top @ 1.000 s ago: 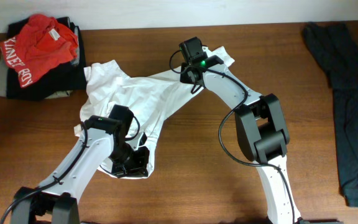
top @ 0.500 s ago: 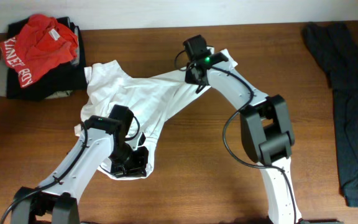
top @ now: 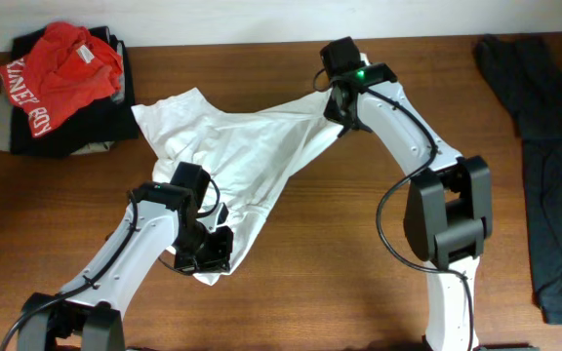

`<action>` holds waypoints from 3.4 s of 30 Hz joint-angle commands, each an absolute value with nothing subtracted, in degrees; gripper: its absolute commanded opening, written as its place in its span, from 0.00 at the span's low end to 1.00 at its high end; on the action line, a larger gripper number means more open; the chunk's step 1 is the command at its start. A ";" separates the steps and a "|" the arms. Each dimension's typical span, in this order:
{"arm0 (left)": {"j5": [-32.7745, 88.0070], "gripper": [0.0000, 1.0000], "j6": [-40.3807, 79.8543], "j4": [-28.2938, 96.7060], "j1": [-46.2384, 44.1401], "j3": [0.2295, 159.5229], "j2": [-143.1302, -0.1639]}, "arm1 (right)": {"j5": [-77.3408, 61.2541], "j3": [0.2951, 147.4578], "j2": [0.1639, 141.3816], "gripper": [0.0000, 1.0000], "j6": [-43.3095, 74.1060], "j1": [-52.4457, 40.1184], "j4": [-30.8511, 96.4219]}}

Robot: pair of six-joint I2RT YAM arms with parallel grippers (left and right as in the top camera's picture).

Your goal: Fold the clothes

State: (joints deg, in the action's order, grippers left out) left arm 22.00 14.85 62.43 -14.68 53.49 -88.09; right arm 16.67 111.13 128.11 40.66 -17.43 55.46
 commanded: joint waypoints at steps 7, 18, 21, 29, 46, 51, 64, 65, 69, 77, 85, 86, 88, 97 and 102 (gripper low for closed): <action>18.98 0.01 17.15 60.82 -14.96 53.28 -87.46 | 30.94 112.29 121.43 0.04 58.89 -14.66 78.13; 17.96 0.01 17.15 59.13 -14.85 53.41 -87.44 | 30.72 107.90 121.38 0.16 62.15 -13.82 93.86; 17.98 0.00 17.12 59.33 -14.87 53.41 -87.44 | 30.94 107.90 121.10 0.23 60.29 -13.74 94.50; 17.96 0.17 17.06 58.87 -14.87 53.52 -87.44 | 32.77 107.94 114.50 0.99 54.28 -8.78 93.43; 18.17 0.77 13.56 49.84 -16.01 53.52 -87.66 | 1.23 107.87 113.73 0.99 17.32 11.27 82.02; 18.22 0.77 13.04 45.93 -18.41 53.49 -89.21 | 1.23 107.87 113.73 0.99 17.34 11.27 81.67; 20.62 0.73 8.54 39.55 -22.96 56.18 -94.78 | 0.99 107.87 113.73 0.99 17.37 11.27 81.19; 20.60 0.73 8.51 39.55 -23.14 56.40 -94.78 | 0.84 107.87 113.73 0.99 17.34 11.27 81.19; 21.52 0.71 8.49 39.64 -24.23 57.41 -94.83 | 0.56 107.87 113.73 0.99 17.37 11.27 81.19; 21.50 0.66 12.88 37.76 -28.14 58.13 -96.92 | 0.38 107.87 113.73 0.99 17.37 11.27 81.41; 23.46 0.62 14.79 36.07 -28.08 58.24 -100.16 | 0.40 107.87 113.73 0.99 17.37 11.27 81.67; 23.79 0.62 14.76 35.97 -28.08 58.24 -100.25 | 0.40 107.87 113.73 0.99 17.34 11.27 81.67; 24.03 0.58 14.76 35.48 -28.08 58.24 -100.33 | 0.40 107.87 113.73 0.99 17.34 11.27 81.67; 24.23 0.09 14.76 34.54 -28.05 58.24 -100.44 | 0.43 107.87 113.73 0.99 17.34 11.27 81.78; 24.21 0.01 13.98 35.11 -27.97 58.94 -100.38 | 0.43 107.87 113.73 0.99 17.37 11.27 81.73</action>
